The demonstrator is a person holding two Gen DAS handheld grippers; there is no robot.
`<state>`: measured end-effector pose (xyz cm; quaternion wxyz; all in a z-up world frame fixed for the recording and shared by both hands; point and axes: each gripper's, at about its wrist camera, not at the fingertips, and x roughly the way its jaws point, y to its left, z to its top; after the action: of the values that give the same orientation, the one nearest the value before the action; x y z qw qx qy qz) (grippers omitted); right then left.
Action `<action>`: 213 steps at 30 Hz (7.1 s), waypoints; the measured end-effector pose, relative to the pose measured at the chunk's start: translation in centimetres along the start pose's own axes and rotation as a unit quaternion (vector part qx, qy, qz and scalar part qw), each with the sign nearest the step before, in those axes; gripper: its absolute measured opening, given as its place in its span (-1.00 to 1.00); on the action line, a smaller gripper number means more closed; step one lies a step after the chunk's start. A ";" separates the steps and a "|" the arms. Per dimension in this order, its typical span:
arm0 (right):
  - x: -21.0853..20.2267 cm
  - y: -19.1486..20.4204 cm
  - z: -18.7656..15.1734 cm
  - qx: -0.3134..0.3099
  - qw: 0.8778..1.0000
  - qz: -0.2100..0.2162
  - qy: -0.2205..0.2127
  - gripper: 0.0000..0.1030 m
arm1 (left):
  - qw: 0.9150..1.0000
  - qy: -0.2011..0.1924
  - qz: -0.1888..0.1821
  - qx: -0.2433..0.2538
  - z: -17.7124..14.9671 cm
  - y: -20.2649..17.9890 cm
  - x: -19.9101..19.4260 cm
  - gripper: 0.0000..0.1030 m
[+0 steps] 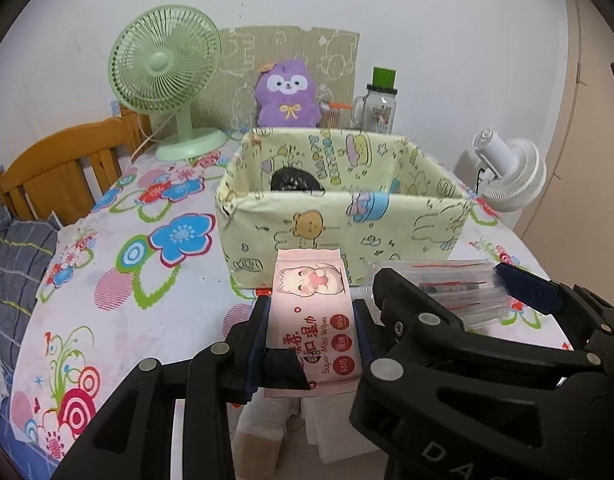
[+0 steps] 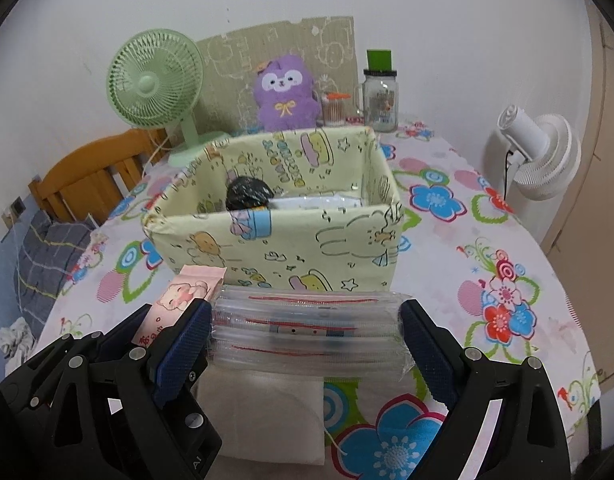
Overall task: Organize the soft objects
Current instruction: 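Carry the wipe pack with the left gripper while the right gripper carries the zip bags over the fabric box, then lower both items into the fabric box and open both grippers, then withdraw both grippers from the fabric box toward the white tissues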
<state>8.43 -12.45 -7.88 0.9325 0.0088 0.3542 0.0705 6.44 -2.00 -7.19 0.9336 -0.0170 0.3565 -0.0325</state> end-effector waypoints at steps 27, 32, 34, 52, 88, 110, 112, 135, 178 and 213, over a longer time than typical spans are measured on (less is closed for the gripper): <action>-4.7 0.6 3.3 -0.006 0.999 0.004 -0.051 0.85 | 0.998 -0.054 0.006 0.007 3.3 -0.6 -4.2 -0.22; -4.7 0.5 4.2 -0.006 0.998 0.005 -0.056 0.85 | 0.998 -0.059 0.006 0.007 4.0 -0.6 -4.3 -0.22; -4.6 0.5 4.5 -0.006 0.998 0.006 -0.056 0.85 | 0.998 -0.060 0.007 0.006 4.4 -0.6 -4.2 -0.22; -2.0 0.6 8.5 -0.010 0.998 0.010 -0.057 0.85 | 0.998 -0.061 0.009 -0.003 7.8 -0.1 -1.7 -0.22; 5.7 -0.6 12.5 -0.002 0.999 0.012 -0.032 0.85 | 1.000 -0.023 0.003 -0.011 11.2 0.8 6.5 -0.22; 9.2 0.4 12.4 -0.022 0.999 0.025 -0.013 0.87 | 1.000 -0.015 0.017 0.002 10.5 1.2 8.0 0.58; 9.3 0.6 12.4 -0.027 0.999 0.032 -0.010 0.90 | 1.000 -0.016 0.015 0.000 10.6 1.3 8.0 0.58; 6.8 0.8 11.1 -0.032 0.999 0.022 -0.011 0.91 | 0.999 -0.028 0.018 -0.006 9.9 1.2 5.8 0.63; -3.3 0.2 7.4 -0.029 0.997 0.004 -0.073 0.91 | 0.996 -0.083 0.020 0.007 6.8 -1.4 -2.9 0.82; -5.3 1.1 3.0 -0.036 0.997 -0.001 -0.062 0.91 | 0.997 -0.075 0.008 -0.001 2.5 -1.0 -4.9 0.82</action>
<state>6.37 -12.01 -2.05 0.9523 -0.0211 0.2932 0.0821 4.45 -2.62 -2.01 0.9579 -0.0176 0.2855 -0.0231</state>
